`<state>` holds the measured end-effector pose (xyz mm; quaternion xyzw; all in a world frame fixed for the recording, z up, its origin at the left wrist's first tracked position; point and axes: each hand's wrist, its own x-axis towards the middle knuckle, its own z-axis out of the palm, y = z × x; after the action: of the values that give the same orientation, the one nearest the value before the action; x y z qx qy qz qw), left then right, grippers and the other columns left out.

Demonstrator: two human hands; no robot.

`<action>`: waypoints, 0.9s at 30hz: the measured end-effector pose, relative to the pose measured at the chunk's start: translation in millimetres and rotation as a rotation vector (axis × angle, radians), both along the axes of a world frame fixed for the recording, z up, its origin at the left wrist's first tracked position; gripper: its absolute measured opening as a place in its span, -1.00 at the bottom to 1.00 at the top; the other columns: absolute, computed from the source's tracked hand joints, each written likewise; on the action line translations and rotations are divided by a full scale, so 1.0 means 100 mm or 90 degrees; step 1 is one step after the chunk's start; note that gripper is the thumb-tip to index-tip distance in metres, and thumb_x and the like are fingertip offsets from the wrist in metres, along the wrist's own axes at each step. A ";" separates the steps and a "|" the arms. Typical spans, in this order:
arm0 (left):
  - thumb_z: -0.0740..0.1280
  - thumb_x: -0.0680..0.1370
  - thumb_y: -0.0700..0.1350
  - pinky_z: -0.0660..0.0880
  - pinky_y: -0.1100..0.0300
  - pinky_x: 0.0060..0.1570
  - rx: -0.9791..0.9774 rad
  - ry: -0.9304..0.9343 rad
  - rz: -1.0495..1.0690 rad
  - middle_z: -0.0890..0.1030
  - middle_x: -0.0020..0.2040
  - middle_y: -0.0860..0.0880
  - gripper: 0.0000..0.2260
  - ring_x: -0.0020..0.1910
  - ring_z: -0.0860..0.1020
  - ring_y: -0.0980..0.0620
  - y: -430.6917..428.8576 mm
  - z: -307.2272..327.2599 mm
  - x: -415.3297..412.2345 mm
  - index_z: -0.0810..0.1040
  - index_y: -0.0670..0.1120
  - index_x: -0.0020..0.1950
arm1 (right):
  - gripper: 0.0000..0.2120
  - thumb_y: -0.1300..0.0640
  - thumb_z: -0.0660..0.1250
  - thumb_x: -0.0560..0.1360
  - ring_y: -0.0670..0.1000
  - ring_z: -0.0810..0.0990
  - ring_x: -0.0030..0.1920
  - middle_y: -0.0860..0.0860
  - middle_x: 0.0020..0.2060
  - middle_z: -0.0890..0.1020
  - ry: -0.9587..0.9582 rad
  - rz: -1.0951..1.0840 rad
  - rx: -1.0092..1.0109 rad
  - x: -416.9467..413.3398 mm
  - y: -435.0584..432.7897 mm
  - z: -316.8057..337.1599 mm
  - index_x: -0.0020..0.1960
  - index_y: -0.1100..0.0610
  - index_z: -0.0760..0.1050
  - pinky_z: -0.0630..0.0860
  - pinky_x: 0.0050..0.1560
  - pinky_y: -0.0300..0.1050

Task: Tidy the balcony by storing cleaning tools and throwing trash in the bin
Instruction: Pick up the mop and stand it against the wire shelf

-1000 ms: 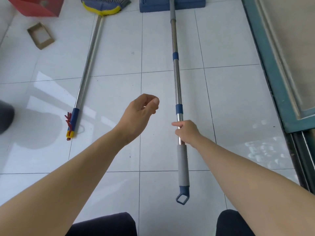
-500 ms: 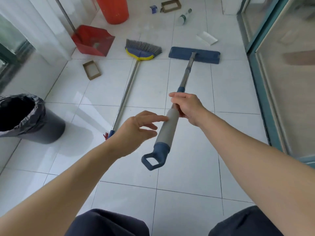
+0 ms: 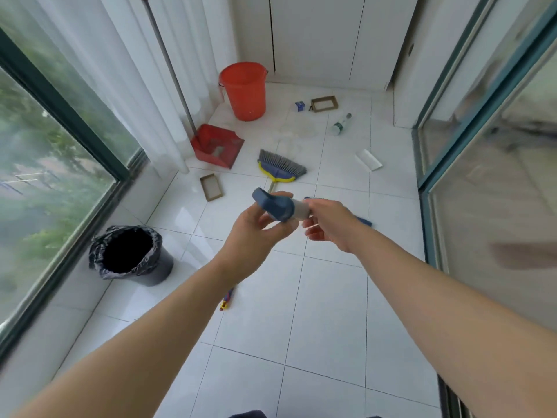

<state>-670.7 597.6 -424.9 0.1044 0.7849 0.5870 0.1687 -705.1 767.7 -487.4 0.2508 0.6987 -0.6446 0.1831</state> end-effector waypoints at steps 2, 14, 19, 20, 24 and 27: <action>0.33 0.54 -0.14 0.42 0.55 -0.21 -0.009 -0.014 0.014 0.59 -0.09 0.22 -0.75 -0.13 0.55 0.38 -0.04 0.27 -0.10 0.48 0.09 0.18 | -0.67 0.24 0.17 0.52 0.00 0.44 -0.32 0.07 -0.16 0.54 0.045 0.085 0.115 0.00 -0.03 0.41 0.18 0.03 0.57 0.44 -0.34 -0.23; 0.35 0.53 -0.04 0.48 -0.04 0.22 -0.073 -0.070 0.051 0.56 0.08 0.01 -0.79 0.13 0.54 -0.03 0.03 1.18 -0.69 0.47 0.02 0.14 | -0.58 0.19 0.36 0.48 -0.02 0.48 0.07 0.00 0.28 0.52 0.173 0.308 0.313 -0.36 -0.08 1.60 0.33 0.07 0.46 0.38 0.02 -0.17; 0.44 0.46 -0.07 0.52 0.12 0.02 -0.070 -0.049 0.123 0.57 -0.06 0.07 -0.79 -0.09 0.55 0.07 0.26 1.17 -0.96 0.50 0.00 0.04 | -0.81 0.16 0.36 0.45 0.19 0.58 -0.02 0.01 0.01 0.64 0.205 0.341 0.272 -0.77 0.10 1.42 0.06 0.06 0.59 0.51 0.09 0.08; 0.45 0.43 -0.09 0.51 0.17 -0.07 -0.073 -0.045 0.149 0.57 -0.11 0.08 -0.80 -0.16 0.55 0.09 0.32 1.18 -1.02 0.51 -0.01 0.01 | -0.84 0.19 0.36 0.44 0.13 0.56 -0.05 0.00 -0.03 0.64 0.207 0.357 0.262 -0.87 0.16 1.39 0.01 0.06 0.59 0.51 0.07 0.07; 0.45 0.40 -0.14 0.44 0.23 -0.23 -0.072 -0.059 0.245 0.55 -0.25 0.09 -0.87 -0.32 0.51 0.11 0.58 1.28 -1.24 0.52 0.00 -0.18 | -0.72 0.24 0.40 0.42 0.15 0.59 0.09 -0.03 0.03 0.62 0.166 0.449 0.233 -1.27 0.38 1.34 0.11 0.03 0.54 0.52 0.13 0.03; 0.43 0.43 -0.15 0.49 0.14 -0.13 -0.068 -0.060 0.267 0.55 -0.26 0.08 -0.86 -0.26 0.48 0.04 0.70 1.44 -1.39 0.51 0.04 -0.22 | -0.70 0.22 0.44 0.38 0.09 0.59 0.05 -0.06 -0.05 0.61 0.154 0.547 0.230 -1.61 0.49 1.47 0.10 0.07 0.55 0.53 0.17 0.05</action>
<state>-809.9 667.9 -280.5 -0.0975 0.8106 0.5712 0.0850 -865.7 817.1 -340.0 -0.1095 0.8560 -0.4037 0.3036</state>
